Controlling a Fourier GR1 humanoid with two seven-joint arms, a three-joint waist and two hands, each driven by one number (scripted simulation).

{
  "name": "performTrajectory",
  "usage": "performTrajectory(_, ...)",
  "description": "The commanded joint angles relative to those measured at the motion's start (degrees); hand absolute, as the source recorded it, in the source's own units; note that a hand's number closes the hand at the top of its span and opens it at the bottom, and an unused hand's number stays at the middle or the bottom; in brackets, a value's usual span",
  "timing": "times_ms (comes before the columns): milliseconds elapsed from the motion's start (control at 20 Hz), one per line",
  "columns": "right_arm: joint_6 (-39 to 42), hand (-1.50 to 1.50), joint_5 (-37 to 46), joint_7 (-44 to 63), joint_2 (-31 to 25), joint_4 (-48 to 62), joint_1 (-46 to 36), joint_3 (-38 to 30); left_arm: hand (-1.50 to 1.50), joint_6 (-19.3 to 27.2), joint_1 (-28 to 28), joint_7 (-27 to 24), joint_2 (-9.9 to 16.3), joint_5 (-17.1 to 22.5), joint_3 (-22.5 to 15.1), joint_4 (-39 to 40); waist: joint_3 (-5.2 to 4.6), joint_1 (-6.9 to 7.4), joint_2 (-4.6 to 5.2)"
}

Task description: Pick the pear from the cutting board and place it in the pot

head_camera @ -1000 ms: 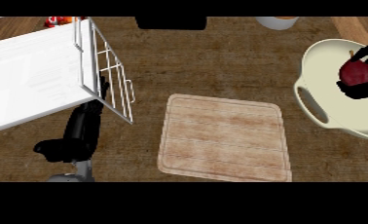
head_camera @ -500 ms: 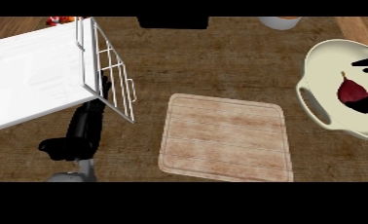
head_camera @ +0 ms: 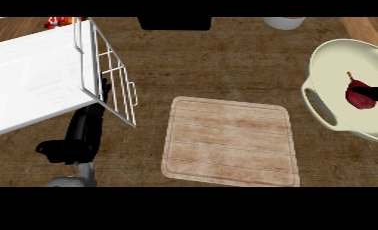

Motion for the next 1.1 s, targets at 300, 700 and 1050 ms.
performTrajectory(300,7.24,-1.5,-9.89,-2.7,-8.94,7.28,0.83,-9.66,0.0,-0.96,0.16,-0.46,-0.37,0.5,-0.44,-0.92,0.08,1.51,0.63)
performTrajectory(700,11.18,-1.5,-14.01,-8.05,-13.33,8.29,4.63,-13.54,0.0,-0.9,0.37,0.76,-0.3,-0.49,-1.52,-2.36,0.27,1.89,0.77)
performTrajectory(1050,12.85,-1.5,-14.27,-11.18,-14.28,9.08,7.8,-13.51,0.0,-0.15,0.24,-0.7,-1.61,-0.4,-1.22,-0.44,0.24,1.57,0.71)
